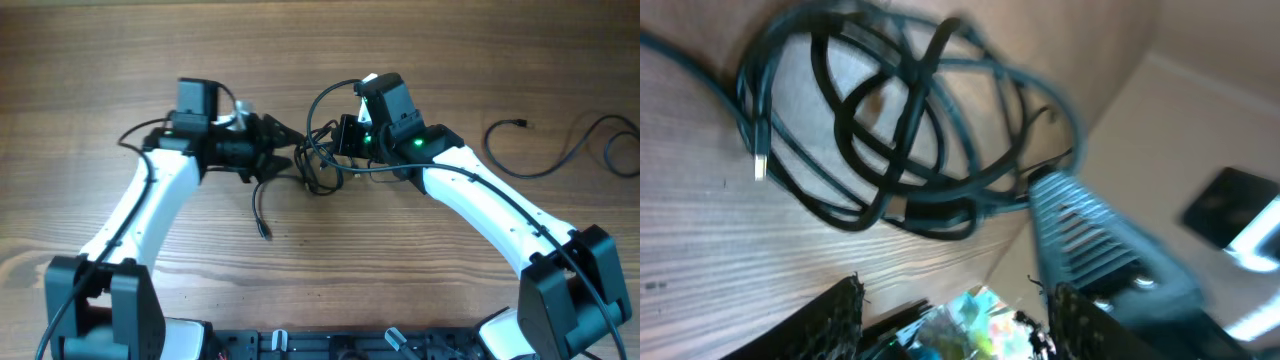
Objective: Untangle cables
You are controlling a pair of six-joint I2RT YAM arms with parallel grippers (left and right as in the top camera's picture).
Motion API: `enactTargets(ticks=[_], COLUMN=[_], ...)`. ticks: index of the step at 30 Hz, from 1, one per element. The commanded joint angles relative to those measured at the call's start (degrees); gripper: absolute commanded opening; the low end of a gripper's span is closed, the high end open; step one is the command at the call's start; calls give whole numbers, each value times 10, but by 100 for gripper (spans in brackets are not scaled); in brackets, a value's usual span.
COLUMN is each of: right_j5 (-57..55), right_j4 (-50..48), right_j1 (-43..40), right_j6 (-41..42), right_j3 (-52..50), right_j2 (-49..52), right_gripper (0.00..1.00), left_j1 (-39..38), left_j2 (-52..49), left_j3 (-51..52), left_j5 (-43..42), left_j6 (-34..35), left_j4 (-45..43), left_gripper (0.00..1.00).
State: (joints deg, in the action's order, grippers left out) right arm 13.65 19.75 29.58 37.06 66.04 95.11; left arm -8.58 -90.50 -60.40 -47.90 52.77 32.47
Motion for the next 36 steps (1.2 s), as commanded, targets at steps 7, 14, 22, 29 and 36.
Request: enactTargets(ticks=[7, 14, 22, 29, 36], right_j5=[-12, -12, 89, 85, -12], right_j4=[0, 0, -6, 78, 159], right_j1=[2, 2, -9, -87, -88], right_j6=[6, 5, -12, -152, -164], right_j3=[7, 7, 7, 7, 6], right_j2=[-16, -16, -16, -16, -16], right_gripper=[4, 4, 4, 4, 4], left_j1=[-109, -94, -85, -80, -80], left_j2=[-40, -41, -79, -91, -62], left_j3=[1, 1, 4, 4, -4], left_j5=[151, 382, 487, 561, 477], left_j6=[109, -53, -61, -155, -265], left_j4=[-55, -1, 22, 25, -5], left_gripper=[65, 67, 69, 65, 42])
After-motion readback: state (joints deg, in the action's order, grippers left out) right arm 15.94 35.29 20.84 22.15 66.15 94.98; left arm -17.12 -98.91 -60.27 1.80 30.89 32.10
